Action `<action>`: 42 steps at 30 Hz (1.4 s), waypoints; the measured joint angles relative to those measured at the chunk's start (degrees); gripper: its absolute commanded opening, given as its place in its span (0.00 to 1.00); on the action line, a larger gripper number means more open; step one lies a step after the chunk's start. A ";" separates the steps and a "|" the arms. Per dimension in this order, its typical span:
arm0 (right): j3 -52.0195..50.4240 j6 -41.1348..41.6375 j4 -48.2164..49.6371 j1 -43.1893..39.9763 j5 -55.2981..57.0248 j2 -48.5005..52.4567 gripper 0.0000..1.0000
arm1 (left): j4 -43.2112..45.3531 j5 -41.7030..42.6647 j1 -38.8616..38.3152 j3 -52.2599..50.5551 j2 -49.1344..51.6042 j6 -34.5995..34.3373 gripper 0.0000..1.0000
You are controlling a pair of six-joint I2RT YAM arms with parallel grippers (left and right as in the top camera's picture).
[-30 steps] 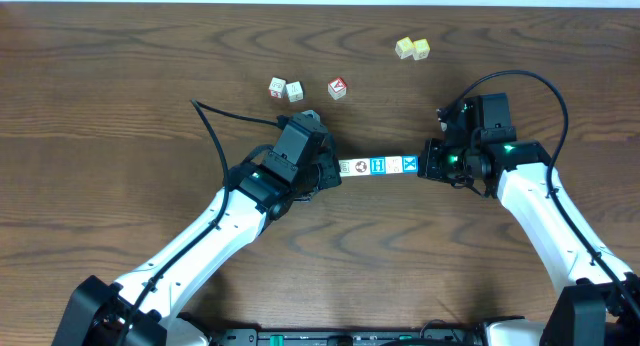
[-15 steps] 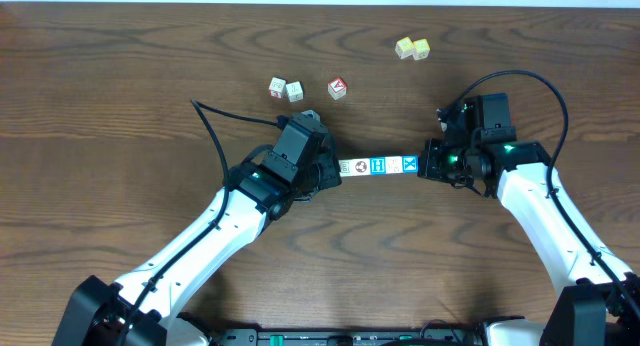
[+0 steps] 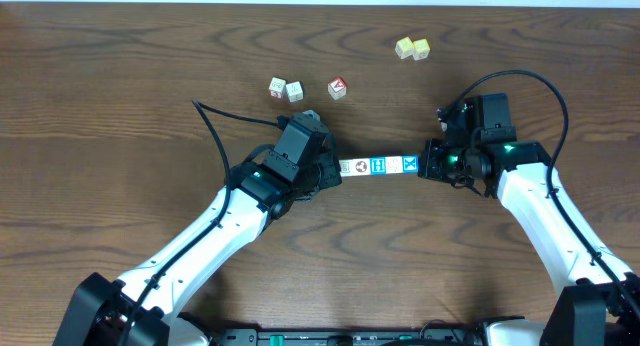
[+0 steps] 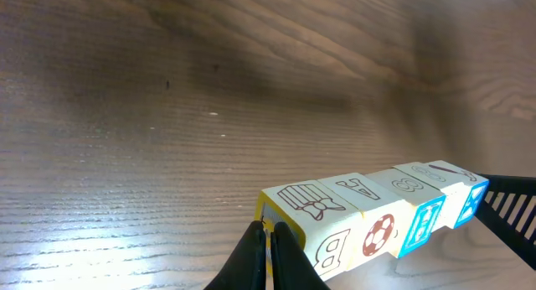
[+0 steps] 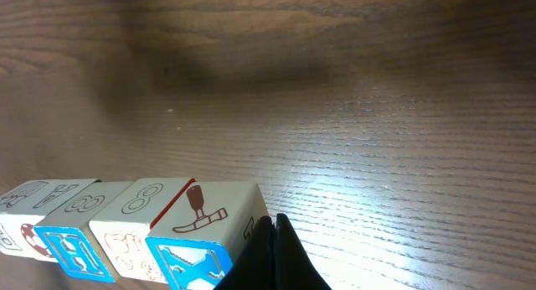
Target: Lift 5 blocks
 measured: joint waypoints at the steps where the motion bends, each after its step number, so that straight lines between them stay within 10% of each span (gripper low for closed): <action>1: 0.00 0.00 0.00 0.00 0.02 0.00 0.01 | 0.00 0.02 0.00 0.00 0.00 0.00 0.07; 42: 0.00 0.00 -0.85 0.00 0.13 0.00 0.01 | 0.22 0.00 0.02 0.00 0.04 -0.31 0.08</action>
